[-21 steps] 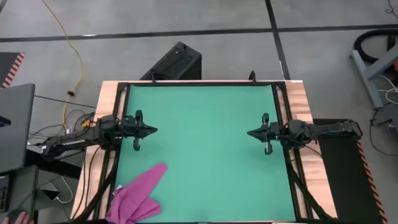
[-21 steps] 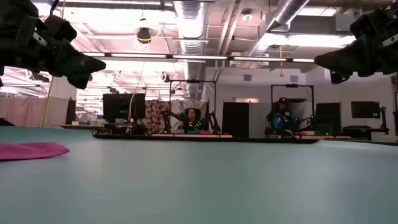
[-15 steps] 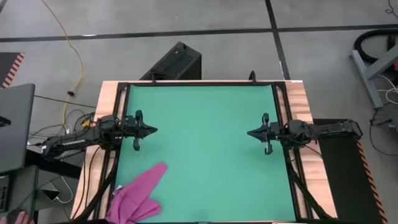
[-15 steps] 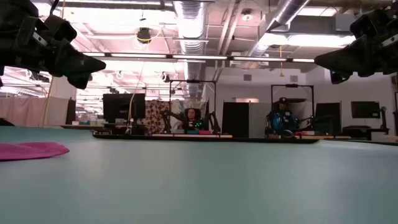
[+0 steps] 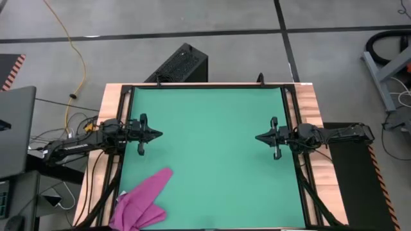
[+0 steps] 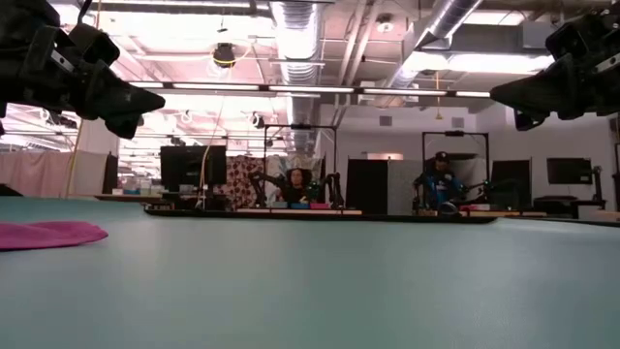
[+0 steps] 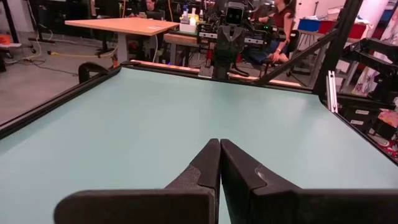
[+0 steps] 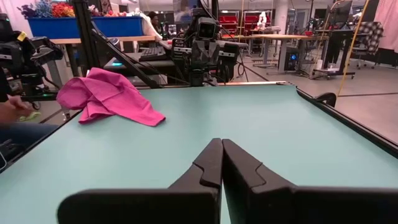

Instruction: Roll towel into tight, uniform cylinder

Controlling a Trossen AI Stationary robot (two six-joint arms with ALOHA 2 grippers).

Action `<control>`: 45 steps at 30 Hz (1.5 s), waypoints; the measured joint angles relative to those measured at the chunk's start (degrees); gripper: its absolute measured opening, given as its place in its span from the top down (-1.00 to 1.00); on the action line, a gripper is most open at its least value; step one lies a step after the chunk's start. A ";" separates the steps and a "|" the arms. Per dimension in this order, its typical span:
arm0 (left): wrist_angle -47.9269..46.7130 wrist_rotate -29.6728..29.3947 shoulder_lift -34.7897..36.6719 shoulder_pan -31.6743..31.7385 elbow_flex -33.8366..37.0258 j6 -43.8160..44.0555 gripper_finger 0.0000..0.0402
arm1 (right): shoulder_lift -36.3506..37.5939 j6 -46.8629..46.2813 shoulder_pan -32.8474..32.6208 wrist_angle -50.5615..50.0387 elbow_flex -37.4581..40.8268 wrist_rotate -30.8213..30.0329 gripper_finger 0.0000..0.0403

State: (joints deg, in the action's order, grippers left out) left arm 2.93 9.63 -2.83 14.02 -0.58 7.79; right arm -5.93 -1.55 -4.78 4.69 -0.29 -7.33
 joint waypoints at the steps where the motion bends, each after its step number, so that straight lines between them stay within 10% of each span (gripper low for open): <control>1: 0.00 0.00 -0.02 0.01 0.00 0.00 1.00 | 0.01 0.00 0.00 0.01 0.01 -0.01 0.84; 34: -0.71 -9.43 -0.02 0.00 0.00 2.90 1.00 | 0.00 0.48 0.05 0.02 0.02 -0.61 0.84; 45: -1.65 -9.20 -0.04 0.00 -0.01 5.12 1.00 | -0.01 -12.94 -0.06 0.78 0.00 -0.46 0.84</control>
State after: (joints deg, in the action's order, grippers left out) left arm 1.28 0.42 -2.87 14.02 -0.59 12.91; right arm -5.93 -14.49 -4.84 5.47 -0.29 -7.79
